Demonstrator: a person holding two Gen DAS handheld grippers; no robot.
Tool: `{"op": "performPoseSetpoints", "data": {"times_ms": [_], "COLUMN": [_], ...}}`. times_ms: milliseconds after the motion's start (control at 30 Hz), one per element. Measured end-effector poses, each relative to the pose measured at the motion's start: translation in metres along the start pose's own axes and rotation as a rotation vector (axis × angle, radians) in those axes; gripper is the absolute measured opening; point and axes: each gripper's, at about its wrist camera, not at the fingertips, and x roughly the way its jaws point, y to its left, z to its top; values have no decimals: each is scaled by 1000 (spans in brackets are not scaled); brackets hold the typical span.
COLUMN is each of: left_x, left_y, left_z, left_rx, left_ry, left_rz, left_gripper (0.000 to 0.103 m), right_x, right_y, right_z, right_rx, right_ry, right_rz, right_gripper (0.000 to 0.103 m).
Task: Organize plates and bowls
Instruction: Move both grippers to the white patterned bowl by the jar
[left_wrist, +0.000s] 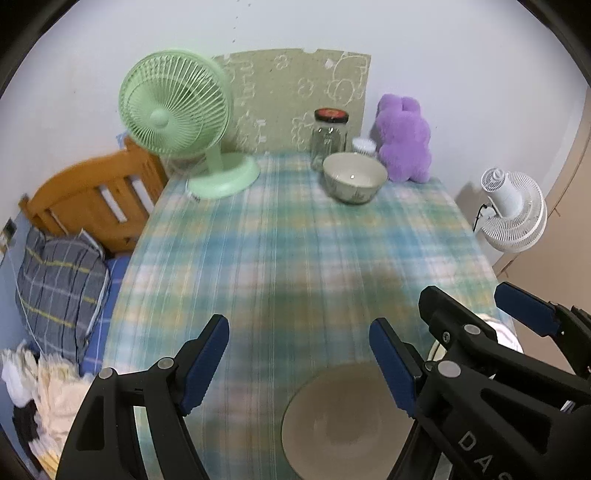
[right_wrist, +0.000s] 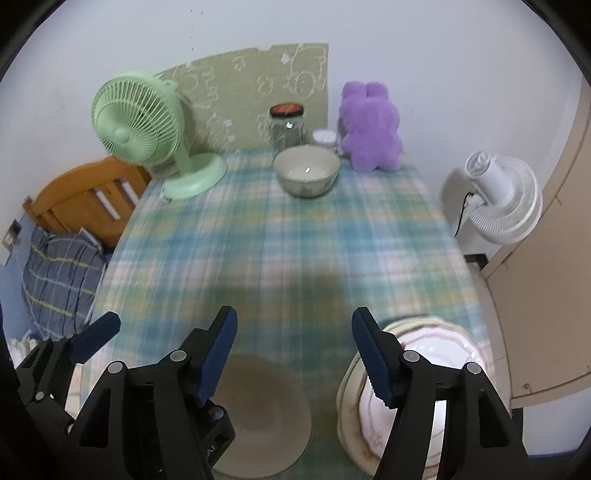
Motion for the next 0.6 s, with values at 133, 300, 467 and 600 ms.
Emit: {"op": "performPoseSetpoints", "data": {"times_ms": [133, 300, 467, 600], "left_x": [2, 15, 32, 51], "left_y": [-7, -20, -33, -43], "left_z": [19, 46, 72, 92], "left_rx": [4, -8, -20, -44], "left_ry": [-24, -28, -30, -29], "left_rz": [10, 30, 53, 76], "left_gripper": [80, 80, 80, 80], "right_x": [0, 12, 29, 49], "right_y": [-7, -20, -35, -46], "right_z": [18, 47, 76, 100], "right_rx": [4, -14, -18, -29], "right_ry": [-21, -34, -34, -28], "right_rz": [-2, -10, -5, 23], "right_gripper": [70, 74, 77, 77]}}
